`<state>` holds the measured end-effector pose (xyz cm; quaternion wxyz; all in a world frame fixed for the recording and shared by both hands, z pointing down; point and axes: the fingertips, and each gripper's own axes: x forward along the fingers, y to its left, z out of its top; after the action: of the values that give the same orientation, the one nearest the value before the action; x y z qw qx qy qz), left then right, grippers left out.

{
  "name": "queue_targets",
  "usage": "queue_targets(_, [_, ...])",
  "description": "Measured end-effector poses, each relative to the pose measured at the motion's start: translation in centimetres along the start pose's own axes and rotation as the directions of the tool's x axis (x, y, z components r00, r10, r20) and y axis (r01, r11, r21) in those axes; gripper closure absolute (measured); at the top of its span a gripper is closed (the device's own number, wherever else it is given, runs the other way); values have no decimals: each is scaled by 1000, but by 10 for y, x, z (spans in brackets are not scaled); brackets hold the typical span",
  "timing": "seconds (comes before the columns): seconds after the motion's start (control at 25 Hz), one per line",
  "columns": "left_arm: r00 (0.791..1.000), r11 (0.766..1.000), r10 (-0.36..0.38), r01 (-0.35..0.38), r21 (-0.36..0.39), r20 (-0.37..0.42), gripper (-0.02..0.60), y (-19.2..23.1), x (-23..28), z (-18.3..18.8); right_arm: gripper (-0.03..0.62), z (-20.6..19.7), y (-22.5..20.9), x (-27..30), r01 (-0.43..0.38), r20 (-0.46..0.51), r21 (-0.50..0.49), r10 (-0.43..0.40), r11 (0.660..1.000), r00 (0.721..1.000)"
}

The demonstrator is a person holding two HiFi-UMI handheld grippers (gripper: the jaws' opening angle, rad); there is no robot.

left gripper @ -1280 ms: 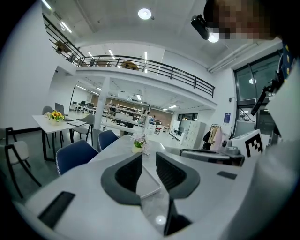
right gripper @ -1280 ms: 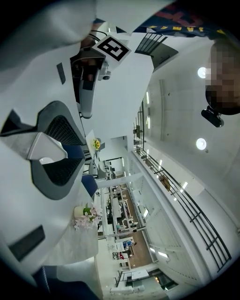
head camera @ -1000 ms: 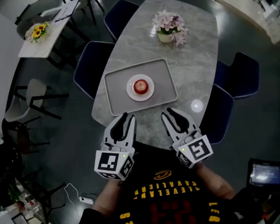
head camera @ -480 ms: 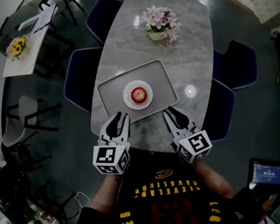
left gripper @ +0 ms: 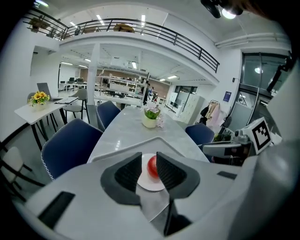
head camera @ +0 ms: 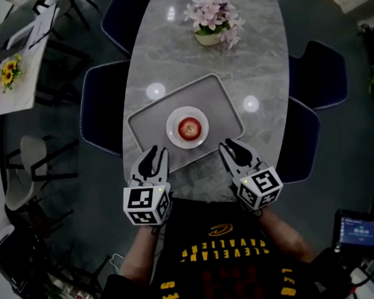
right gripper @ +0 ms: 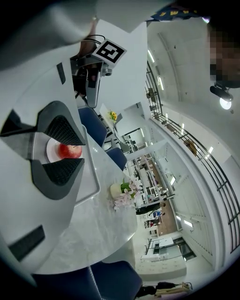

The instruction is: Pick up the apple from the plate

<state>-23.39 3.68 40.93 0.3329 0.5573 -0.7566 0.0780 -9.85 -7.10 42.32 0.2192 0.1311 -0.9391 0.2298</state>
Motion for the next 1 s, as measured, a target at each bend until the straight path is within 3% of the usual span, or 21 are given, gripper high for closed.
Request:
queue_targets(0.36, [991, 996, -78, 71, -62, -108, 497, 18, 31, -25, 522, -22, -14, 25, 36, -71, 95, -30, 995, 997])
queue_targets(0.56, [979, 971, -142, 109, -214, -146, 497, 28, 51, -40, 522, -39, -19, 38, 56, -123, 168, -36, 984, 992])
queue_targets(0.84, [957, 972, -166, 118, -205, -238, 497, 37, 79, -58, 522, -56, -29, 56, 93, -197, 184, -56, 979, 979])
queue_targets(1.0, [940, 958, -201, 130, -257, -275, 497, 36, 95, -70, 522, -70, -40, 67, 107, -236, 266, -43, 958, 971])
